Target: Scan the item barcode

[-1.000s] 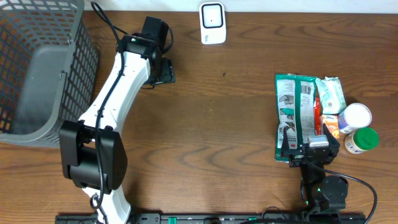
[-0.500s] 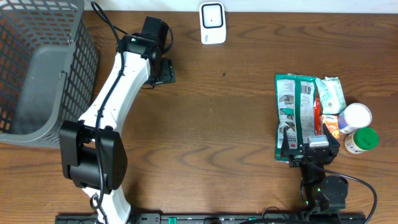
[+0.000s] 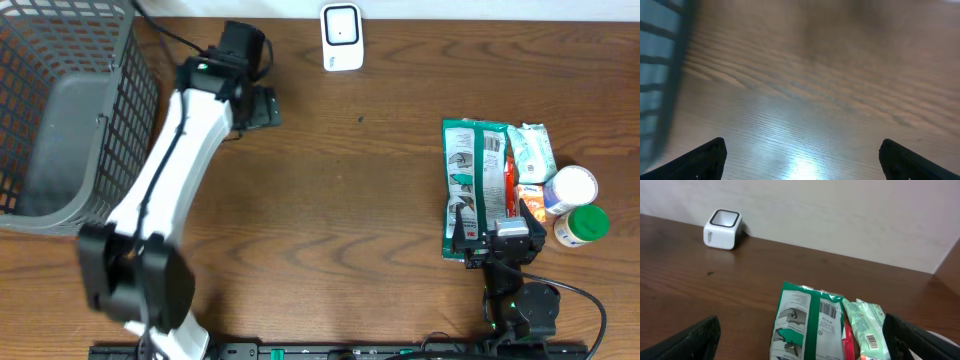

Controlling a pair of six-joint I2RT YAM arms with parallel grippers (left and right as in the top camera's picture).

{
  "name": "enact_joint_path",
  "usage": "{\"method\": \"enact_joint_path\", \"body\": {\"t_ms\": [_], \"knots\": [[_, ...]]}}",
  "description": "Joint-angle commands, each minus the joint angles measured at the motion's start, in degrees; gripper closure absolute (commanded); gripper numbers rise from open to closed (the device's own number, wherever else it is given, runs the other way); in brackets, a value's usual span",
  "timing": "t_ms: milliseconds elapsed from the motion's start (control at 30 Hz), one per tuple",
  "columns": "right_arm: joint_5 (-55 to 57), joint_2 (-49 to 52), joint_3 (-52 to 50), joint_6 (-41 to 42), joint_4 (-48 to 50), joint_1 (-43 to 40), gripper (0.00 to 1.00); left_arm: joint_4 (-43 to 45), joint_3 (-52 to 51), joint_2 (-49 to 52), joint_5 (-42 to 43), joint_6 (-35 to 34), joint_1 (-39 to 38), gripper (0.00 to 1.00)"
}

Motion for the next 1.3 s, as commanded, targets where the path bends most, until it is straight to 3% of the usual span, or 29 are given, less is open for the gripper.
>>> {"method": "enact_joint_path", "body": {"t_ms": [0,467,833,1067,1267], "knots": [[0.76,-0.5,-0.04,-0.76,-0.26,-0.33,0.01,-0.11,0.37,-10.12,-3.65,0.76,0.15,0.02],[0.76,-0.5,-0.07,-0.76,-0.26,-0.33,0.01,-1.2,0.37,-49.79,-9.2,0.85,0.2,0.02],[0.76,-0.5,-0.04,-0.76,-0.26,-0.33,0.01,-21.59,-3.15,-68.28,-12.22,-0.81,3.5,0.02],[0.76,-0.5,-0.07,-0.76,-0.26,-0.33,0.01,-20.44,-16.09,-79.91,-12.22,-4.13,7.89,0.02],[0.76,-0.5,-0.07,-0.76,-0.26,-0.33,0.01,-11.06,-28.06,-89.18,-12.17,-6.45,10.32,0.02]]}}
